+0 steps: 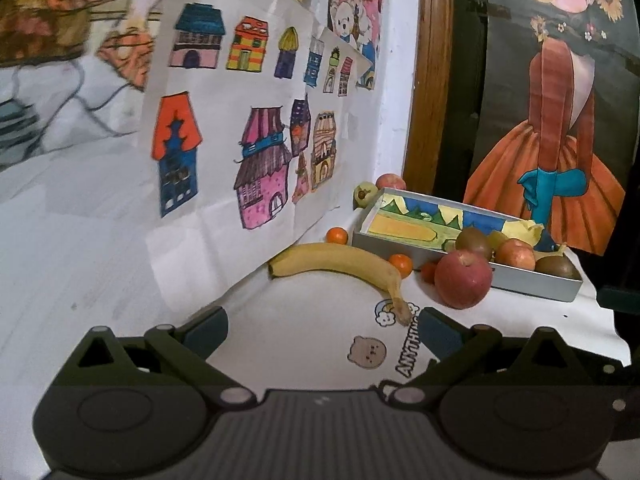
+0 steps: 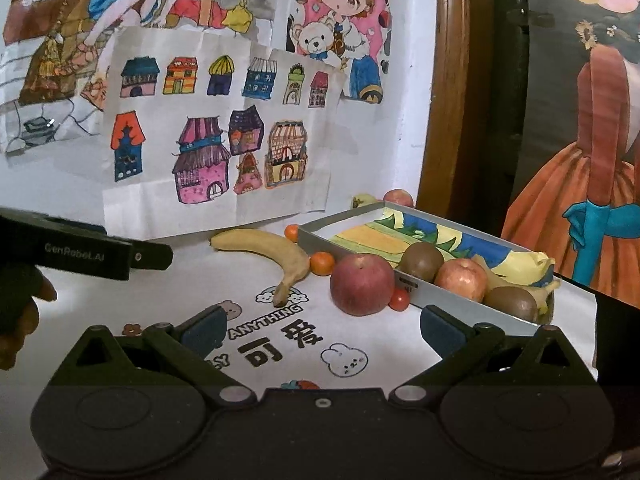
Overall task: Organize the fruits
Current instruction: 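Move the left tool toward the yellow banana while the right tool approaches a red apple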
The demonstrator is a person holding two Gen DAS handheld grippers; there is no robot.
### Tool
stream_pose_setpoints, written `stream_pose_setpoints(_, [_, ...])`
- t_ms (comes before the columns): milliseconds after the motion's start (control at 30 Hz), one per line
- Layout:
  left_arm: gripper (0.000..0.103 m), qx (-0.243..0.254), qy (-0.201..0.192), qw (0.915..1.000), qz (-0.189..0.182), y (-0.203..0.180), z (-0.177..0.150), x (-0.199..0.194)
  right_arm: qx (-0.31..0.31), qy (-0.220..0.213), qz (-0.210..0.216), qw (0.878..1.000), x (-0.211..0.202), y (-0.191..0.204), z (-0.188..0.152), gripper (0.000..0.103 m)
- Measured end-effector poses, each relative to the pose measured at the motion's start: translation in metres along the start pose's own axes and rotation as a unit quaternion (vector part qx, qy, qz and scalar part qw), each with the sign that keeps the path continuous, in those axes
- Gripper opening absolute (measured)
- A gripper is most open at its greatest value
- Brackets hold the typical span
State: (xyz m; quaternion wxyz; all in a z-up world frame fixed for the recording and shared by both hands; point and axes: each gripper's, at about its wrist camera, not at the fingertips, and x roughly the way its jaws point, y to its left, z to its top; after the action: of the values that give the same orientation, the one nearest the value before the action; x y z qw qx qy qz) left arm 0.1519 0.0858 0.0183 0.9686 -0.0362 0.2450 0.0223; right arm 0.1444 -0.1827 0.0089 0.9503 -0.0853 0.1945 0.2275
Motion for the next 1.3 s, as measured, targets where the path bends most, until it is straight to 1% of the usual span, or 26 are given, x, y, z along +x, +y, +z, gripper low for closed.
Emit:
stream_pose_setpoints(233, [0.103,0.016,0.009,0.9998,0.002,-0.008,0.016,0.033,-0.034,-0.006,-0.002,0.999,0.027,-0.013,0.011,0.102])
stream_pose_setpoints(333, [0.103,0.018,0.014,0.9997,0.0,-0.012,0.021,0.05,-0.038,-0.007,0.0,0.999,0.043,-0.022,0.015,0.102])
stream_pose_setpoints(533, [0.103,0.01,0.021,0.9997,-0.005,-0.019,0.031,0.085,-0.038,0.017,0.003,0.999,0.081,-0.035,0.018,0.102])
stream_pose_setpoints(733, [0.103,-0.004,0.029,0.9995,-0.005,-0.026,0.039,0.118,-0.027,0.034,0.01,0.999,0.11,-0.042,0.015,0.102])
stream_pose_setpoints(1000, [0.103,-0.019,0.042,0.9989,-0.008,-0.037,0.044,0.153,-0.017,0.04,0.016,0.999,0.13,-0.043,0.011,0.102])
stream_pose_setpoints(1167, [0.103,-0.04,0.042,0.9983,0.001,-0.04,0.046,0.168,-0.01,0.036,0.02,0.999,0.139,-0.042,0.011,0.102])
stream_pose_setpoints(1300, [0.103,-0.058,0.05,0.997,0.011,-0.041,0.046,0.18,-0.012,0.038,0.027,0.999,0.145,-0.04,0.011,0.102])
